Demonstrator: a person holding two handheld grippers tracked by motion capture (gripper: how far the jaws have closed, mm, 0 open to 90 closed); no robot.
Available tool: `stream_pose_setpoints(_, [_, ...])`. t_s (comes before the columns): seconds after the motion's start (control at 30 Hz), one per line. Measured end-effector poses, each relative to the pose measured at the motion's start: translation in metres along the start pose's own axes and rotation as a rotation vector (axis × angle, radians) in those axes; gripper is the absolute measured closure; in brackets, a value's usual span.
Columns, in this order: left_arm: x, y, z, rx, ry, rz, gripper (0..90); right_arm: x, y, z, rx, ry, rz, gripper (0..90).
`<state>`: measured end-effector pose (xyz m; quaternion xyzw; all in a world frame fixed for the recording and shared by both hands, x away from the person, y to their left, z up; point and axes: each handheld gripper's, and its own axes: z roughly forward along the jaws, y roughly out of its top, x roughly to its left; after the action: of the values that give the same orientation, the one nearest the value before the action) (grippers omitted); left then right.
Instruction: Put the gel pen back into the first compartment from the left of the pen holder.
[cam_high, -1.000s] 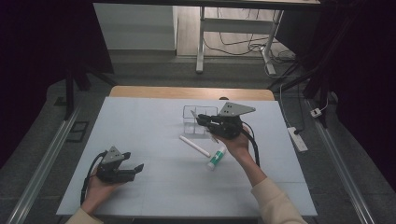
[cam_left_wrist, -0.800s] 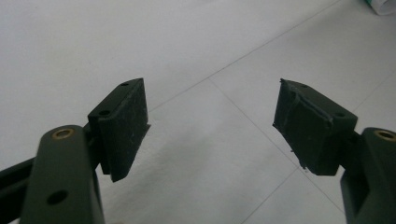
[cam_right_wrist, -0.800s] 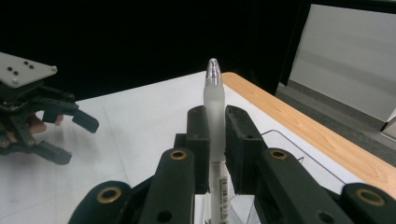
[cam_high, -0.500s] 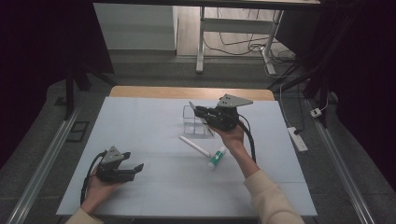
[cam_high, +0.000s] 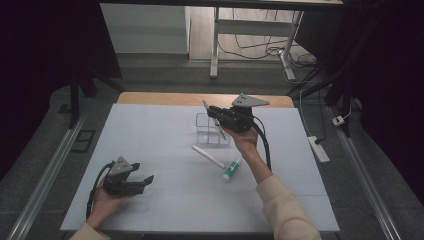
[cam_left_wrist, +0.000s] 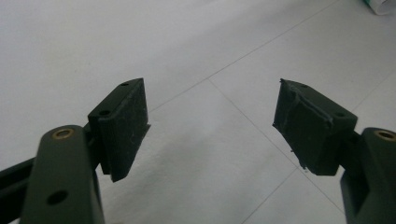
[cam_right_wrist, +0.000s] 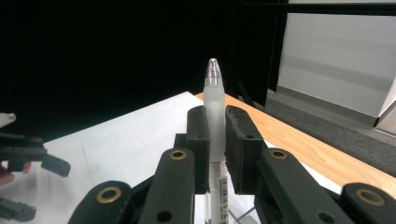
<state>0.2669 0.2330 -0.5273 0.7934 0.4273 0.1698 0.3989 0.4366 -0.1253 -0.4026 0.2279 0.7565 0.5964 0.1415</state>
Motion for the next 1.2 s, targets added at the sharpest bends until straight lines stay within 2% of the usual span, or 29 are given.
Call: stream_pose_setpoints(1.2, [0.0,0.001,0.0,-0.008,-0.007,0.002,26.3,-0.015,0.014,0.035,-0.028,-0.033,0.051,79.2])
